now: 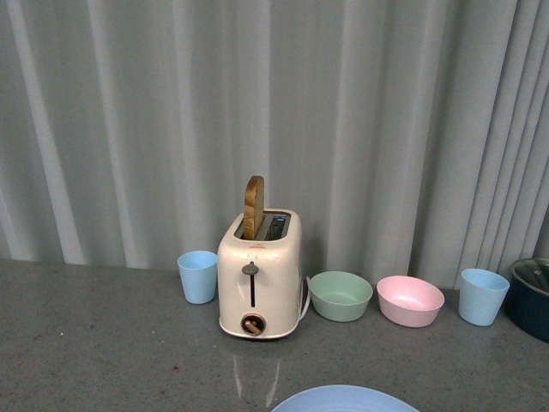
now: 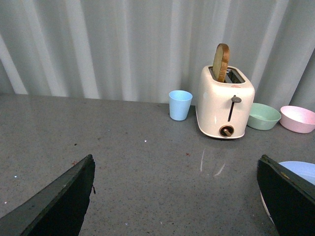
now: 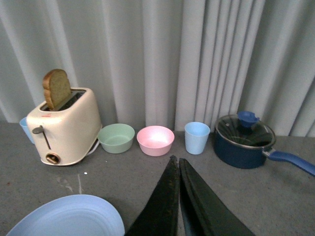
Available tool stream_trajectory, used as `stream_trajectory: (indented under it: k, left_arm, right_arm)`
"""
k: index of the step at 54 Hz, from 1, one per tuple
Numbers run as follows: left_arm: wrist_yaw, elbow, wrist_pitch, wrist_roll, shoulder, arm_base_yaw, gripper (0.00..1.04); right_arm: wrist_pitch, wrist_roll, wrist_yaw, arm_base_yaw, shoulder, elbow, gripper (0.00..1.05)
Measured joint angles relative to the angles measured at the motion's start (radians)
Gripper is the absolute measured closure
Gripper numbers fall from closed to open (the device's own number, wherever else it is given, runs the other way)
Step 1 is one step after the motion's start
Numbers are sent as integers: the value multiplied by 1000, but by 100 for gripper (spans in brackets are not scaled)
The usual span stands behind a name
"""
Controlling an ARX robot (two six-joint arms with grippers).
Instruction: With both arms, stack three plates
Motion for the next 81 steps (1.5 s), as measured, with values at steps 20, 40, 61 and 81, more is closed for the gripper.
stream_trajectory:
  k: [20, 40, 61, 81]
  left_arm:
    - [0, 0, 0, 0, 0, 0, 7]
    - [0, 0, 0, 0, 0, 0, 7]
    - [0, 0, 0, 0, 0, 0, 7]
    - [0, 0, 0, 0, 0, 0, 7]
  right_arm:
    - [17, -2, -4, -8, -124, -146, 102]
    - [-14, -2, -4, -8, -227, -215, 102]
    - [-199, -3, -6, -8, -443, -272, 102]
    - [-203, -3, -6, -8, -478, -272, 102]
